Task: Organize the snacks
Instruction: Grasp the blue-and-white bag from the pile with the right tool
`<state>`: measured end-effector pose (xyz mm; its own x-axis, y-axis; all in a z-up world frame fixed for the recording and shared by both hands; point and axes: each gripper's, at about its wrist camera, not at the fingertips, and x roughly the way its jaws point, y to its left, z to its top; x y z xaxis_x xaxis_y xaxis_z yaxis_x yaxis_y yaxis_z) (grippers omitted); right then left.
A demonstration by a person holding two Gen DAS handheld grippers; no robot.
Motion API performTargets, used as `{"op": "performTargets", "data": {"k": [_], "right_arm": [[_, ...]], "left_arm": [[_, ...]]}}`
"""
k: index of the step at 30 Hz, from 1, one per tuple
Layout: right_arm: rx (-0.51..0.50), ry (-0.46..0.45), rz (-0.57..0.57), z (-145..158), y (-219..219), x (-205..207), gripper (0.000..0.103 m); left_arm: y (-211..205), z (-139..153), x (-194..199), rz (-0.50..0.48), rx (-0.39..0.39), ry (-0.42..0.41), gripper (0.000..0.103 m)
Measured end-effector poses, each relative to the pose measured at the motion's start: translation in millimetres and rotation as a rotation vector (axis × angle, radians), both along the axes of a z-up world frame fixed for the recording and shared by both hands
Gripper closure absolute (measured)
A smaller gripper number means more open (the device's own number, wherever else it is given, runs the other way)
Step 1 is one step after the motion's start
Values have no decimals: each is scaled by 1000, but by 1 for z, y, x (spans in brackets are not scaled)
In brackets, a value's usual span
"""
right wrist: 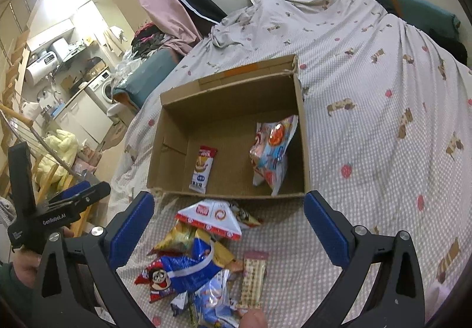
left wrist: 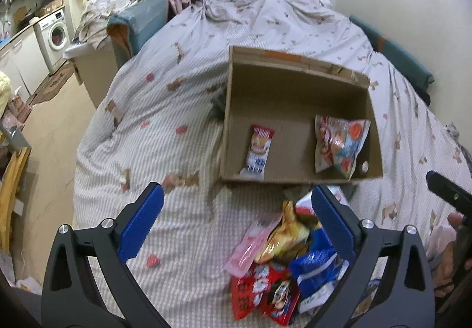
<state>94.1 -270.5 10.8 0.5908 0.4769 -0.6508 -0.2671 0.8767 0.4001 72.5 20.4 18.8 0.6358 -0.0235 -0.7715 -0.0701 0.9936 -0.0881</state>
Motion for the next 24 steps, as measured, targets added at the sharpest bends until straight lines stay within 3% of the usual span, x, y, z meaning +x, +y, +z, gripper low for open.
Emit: {"op": "performTargets", "data": {"k": [8,15,20,24], "right_arm": [[-75,81,10,-22,7,1,0],[67,299,-26,-60,-10,20,0],[100,485,95,-93,7,23,0],[-12,558,260,-109,36,8,7]], "left_arm": [[0,-28,-12,1,21,108,4],[5,-39,-7,28,2,127,4],[13,-47,0,52,-45,173,4],[19,-52,2,72,-69,196,4]]}}
